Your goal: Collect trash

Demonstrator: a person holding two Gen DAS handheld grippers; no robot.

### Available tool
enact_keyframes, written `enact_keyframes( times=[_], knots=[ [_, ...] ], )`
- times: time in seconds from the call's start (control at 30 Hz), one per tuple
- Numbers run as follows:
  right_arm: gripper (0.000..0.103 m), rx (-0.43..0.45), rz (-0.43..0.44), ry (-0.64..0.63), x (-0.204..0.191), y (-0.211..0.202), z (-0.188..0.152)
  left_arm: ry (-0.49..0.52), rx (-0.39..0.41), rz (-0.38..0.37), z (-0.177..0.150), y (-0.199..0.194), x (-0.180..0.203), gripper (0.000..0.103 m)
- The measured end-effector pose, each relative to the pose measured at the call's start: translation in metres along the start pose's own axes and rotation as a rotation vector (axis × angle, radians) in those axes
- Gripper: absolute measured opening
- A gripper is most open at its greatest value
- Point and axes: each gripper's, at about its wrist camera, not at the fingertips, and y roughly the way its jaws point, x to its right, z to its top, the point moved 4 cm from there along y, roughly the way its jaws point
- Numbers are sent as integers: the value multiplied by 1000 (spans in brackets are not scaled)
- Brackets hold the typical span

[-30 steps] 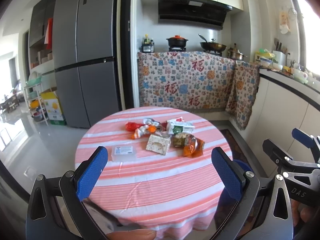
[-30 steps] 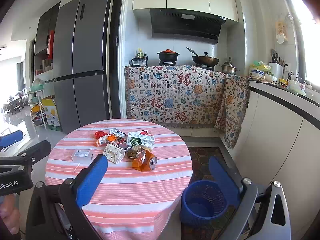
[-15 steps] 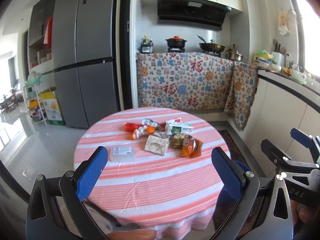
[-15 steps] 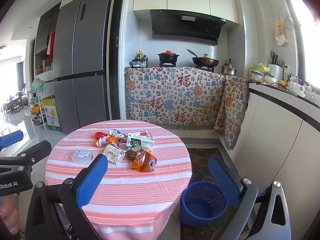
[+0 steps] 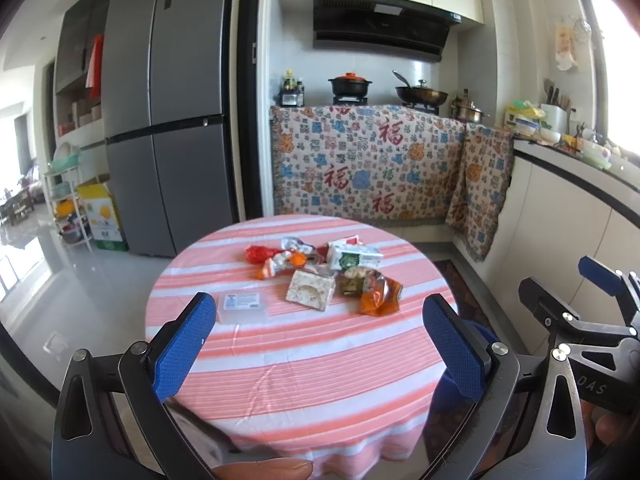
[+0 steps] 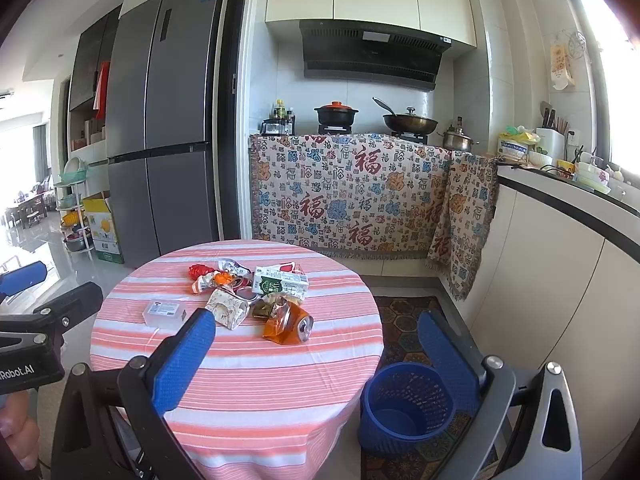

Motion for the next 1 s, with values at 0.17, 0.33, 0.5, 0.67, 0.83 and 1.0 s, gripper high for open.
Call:
enact_keyframes(
  times=[0.17,0.33,0.5,0.67,0.83,1.0],
  knots=[
    [103,4,-3,-1,-1,0,0,-1,1,-4,0,0,0,103],
    [103,4,-4,-1,-2,0,0,-2,1,-5,0,0,0,103],
    [103,4,-5,-1,-3,0,1,-3,0,-6,0,0,1,103],
    [103,5,-7,-1,-4,0,0,-2,1,-5,0,0,0,103],
    [103,5,-8,0,-4,0,1,-4,1,-7,1,0,2,103],
    [103,5,-9,-1,-5,1,2,-4,1,-9,1,0,3,103]
  ],
)
